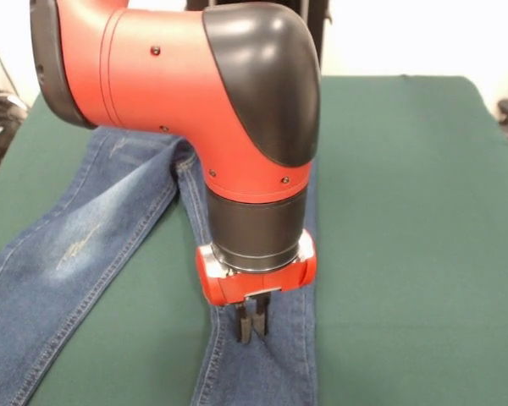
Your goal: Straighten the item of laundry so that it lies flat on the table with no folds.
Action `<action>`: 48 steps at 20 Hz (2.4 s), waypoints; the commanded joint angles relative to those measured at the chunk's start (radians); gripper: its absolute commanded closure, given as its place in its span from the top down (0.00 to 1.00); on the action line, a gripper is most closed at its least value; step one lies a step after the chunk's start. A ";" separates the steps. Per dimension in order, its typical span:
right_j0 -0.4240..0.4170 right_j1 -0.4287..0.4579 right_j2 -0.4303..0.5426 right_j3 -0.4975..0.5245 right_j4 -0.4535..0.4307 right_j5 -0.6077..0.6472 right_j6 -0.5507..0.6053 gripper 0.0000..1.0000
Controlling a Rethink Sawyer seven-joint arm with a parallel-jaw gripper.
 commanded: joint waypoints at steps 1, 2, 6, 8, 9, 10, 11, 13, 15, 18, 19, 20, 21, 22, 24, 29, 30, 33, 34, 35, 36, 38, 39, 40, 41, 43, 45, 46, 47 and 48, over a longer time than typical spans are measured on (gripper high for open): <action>0.015 -0.015 0.078 0.058 0.021 -0.072 0.135 1.00; 0.017 -0.015 0.074 0.055 0.015 -0.068 0.129 1.00; 0.022 -0.014 0.063 0.049 0.004 -0.057 0.118 1.00; 0.021 -0.015 0.062 0.052 0.012 -0.051 0.133 1.00; 0.020 -0.019 0.061 0.057 0.023 -0.064 0.162 1.00; 0.022 -0.025 0.046 0.061 0.030 -0.068 0.203 1.00; 0.027 -0.030 0.030 0.051 0.024 -0.038 0.202 1.00; 0.034 -0.036 0.018 0.035 0.024 -0.005 0.206 1.00; 0.041 -0.046 -0.001 0.022 0.024 0.029 0.219 1.00; 0.054 -0.043 -0.020 -0.021 0.040 0.105 0.245 1.00; 0.054 -0.040 -0.017 -0.019 0.043 0.112 0.237 1.00; 0.051 -0.038 -0.012 -0.003 0.036 0.091 0.213 1.00; 0.049 -0.032 -0.014 0.002 0.014 0.078 0.167 1.00; 0.046 -0.026 -0.020 0.019 -0.005 0.056 0.143 1.00; 0.034 -0.015 -0.022 0.059 -0.023 0.015 0.123 1.00; 0.010 0.028 -0.019 0.081 -0.076 -0.083 0.074 1.00; 0.006 0.039 -0.018 0.083 -0.084 -0.097 0.070 1.00; -0.003 0.063 -0.022 0.086 -0.110 -0.107 0.063 1.00; -0.005 0.069 -0.025 0.087 -0.117 -0.101 0.066 1.00; -0.009 0.075 -0.022 0.088 -0.123 -0.106 0.064 1.00; -0.011 0.086 -0.021 0.080 -0.127 -0.103 0.062 1.00; -0.017 0.098 -0.015 0.075 -0.131 -0.099 0.054 1.00; -0.019 0.103 -0.012 0.074 -0.133 -0.098 0.051 1.00; -0.020 0.105 -0.011 0.072 -0.132 -0.090 0.050 1.00; -0.023 0.108 -0.006 0.072 -0.128 -0.081 0.045 1.00; -0.027 0.115 0.004 0.066 -0.120 -0.058 0.035 1.00; -0.030 0.119 0.016 0.061 -0.109 -0.035 0.027 1.00; -0.032 0.121 0.020 0.061 -0.108 -0.039 0.021 1.00; -0.035 0.118 0.026 0.065 -0.103 -0.037 0.021 1.00; -0.039 0.116 0.031 0.069 -0.098 -0.035 0.020 1.00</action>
